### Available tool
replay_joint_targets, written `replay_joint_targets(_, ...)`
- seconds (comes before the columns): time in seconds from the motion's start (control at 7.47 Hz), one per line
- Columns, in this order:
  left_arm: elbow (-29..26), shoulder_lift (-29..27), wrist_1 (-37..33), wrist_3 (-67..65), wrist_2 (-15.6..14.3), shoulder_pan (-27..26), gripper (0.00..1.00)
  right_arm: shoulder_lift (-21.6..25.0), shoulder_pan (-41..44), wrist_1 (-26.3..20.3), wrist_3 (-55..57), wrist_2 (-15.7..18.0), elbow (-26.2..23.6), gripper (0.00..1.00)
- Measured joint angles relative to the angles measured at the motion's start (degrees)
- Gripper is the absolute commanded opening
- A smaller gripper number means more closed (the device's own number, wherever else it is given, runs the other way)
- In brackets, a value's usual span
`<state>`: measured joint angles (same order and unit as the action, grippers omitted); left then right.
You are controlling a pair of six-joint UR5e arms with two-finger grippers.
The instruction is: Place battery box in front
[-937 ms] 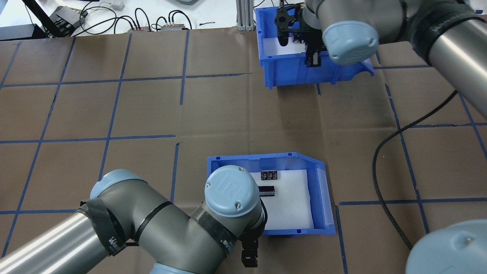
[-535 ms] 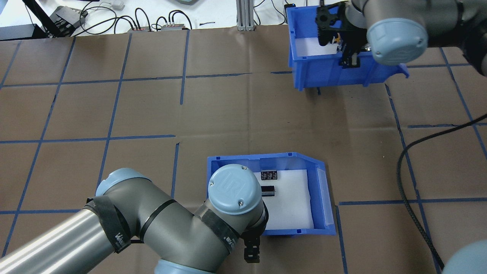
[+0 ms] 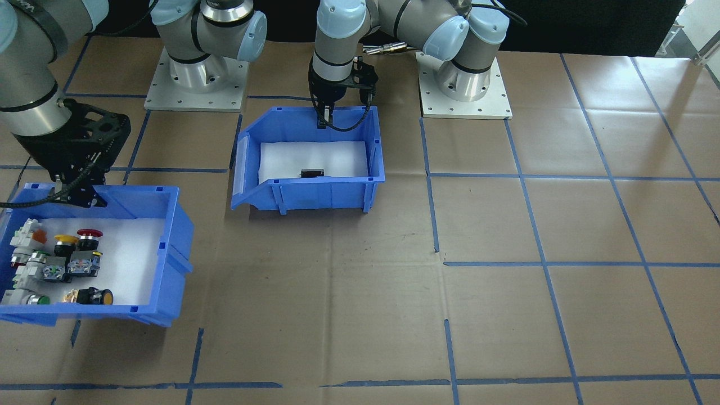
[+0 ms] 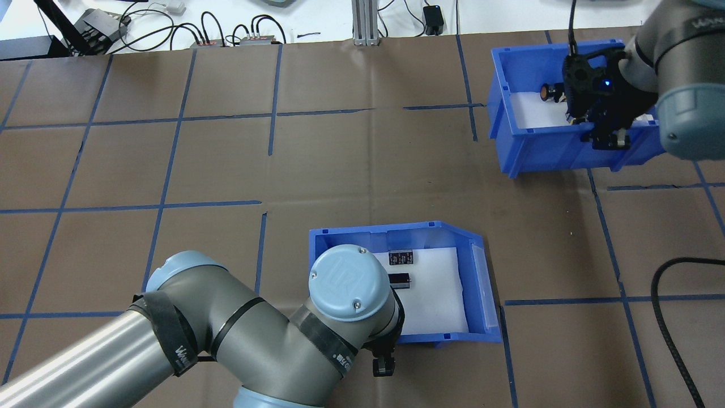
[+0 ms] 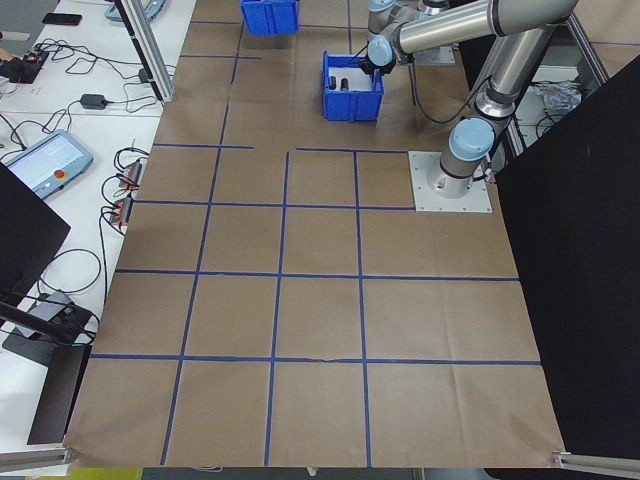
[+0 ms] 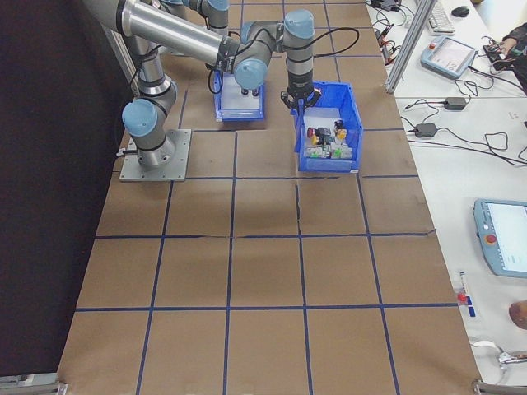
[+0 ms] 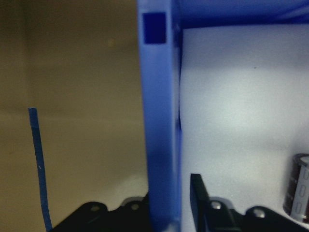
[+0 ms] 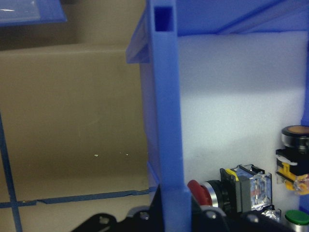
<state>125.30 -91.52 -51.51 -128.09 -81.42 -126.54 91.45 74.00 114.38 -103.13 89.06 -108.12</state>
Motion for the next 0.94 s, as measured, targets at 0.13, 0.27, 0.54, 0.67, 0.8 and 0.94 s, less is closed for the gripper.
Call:
replay_joint_targets(0.13,0.7,0.6,0.9,0.7,-0.2,0.1,0.0,3.6,-1.8,-0.1,-3.0,-0.8,-3.2,0.01)
replay_joint_targets(0.27,1.0,2.0,1.2,2.6,-1.2,0.2,0.0,7.0,-3.0,0.0,-5.9,-1.0,-6.3,0.01)
replay_joint_targets(0.54,1.1,5.7,-0.5,8.8,-4.8,2.7,0.0,11.7,-4.8,0.1,-8.7,-1.1,-10.2,0.01)
replay_joint_targets(0.67,1.1,7.4,-2.0,12.2,-5.7,5.6,0.0,12.4,-5.6,0.0,-9.3,-1.2,-10.9,0.01)
replay_joint_targets(0.8,1.0,9.1,-3.9,16.4,-6.1,9.3,0.0,12.7,-6.1,-0.1,-9.6,-1.2,-11.1,0.01)
replay_joint_targets(0.94,0.8,10.3,-5.7,21.1,-6.2,13.5,0.0,12.8,-6.4,-0.2,-9.6,-1.2,-11.2,0.01)
